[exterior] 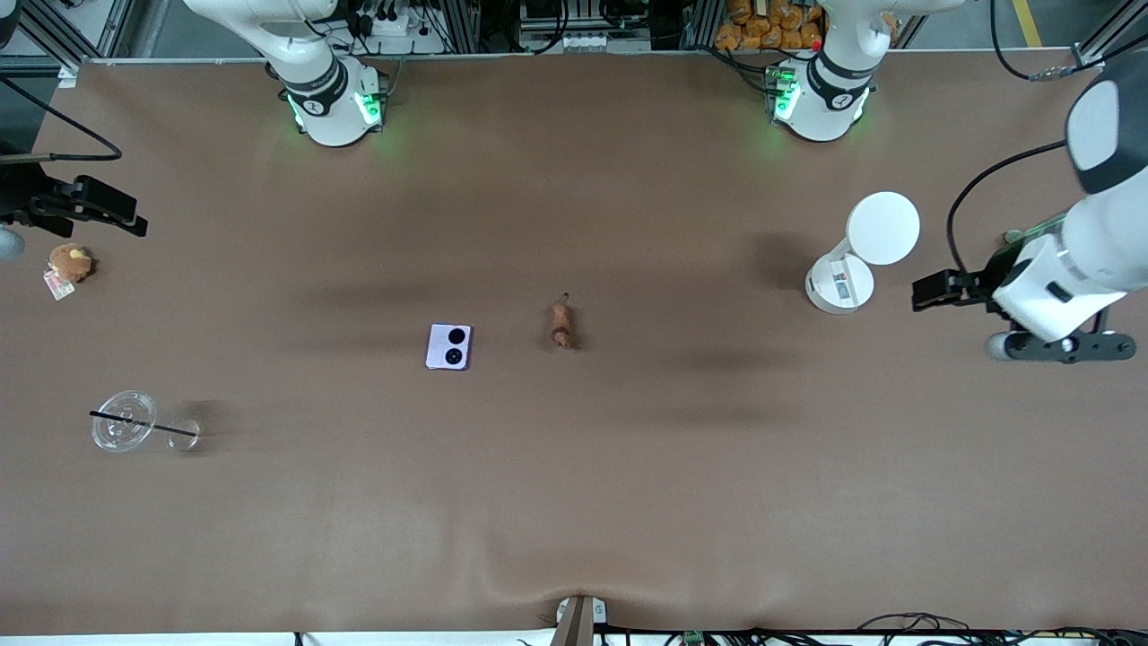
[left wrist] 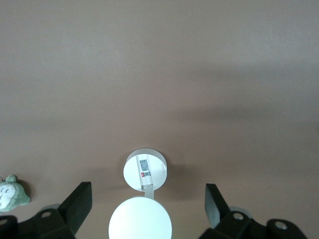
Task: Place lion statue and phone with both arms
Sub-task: 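Reach the left gripper over the brown lion figurine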
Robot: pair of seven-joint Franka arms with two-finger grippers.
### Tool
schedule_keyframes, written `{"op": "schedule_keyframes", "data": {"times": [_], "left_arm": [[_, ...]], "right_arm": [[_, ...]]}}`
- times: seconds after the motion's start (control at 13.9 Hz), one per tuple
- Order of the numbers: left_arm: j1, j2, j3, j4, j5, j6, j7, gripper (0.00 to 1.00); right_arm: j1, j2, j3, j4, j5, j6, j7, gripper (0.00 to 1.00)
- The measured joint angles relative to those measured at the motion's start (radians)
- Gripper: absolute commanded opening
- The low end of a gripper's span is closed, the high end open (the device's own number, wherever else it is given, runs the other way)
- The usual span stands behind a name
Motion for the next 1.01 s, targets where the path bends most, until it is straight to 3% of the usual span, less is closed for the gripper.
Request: {"op": "schedule_keyframes", "data": {"times": [0.5,1.01], "left_arm": [[-0.119,0.020,-0.006,0.013,-0.014,0.057,-0.007,1.00],[-0.303,0.117,-0.011,0.016,-0.048,0.261,-0.160,1.00]], "right_arm": [[0.000,0.001,0.000,-0.011,0.000,0.003,0.000,1.00],[-0.001,0.001,-0.001,-0.012,0.000,0.012,0.000,1.00]]}}
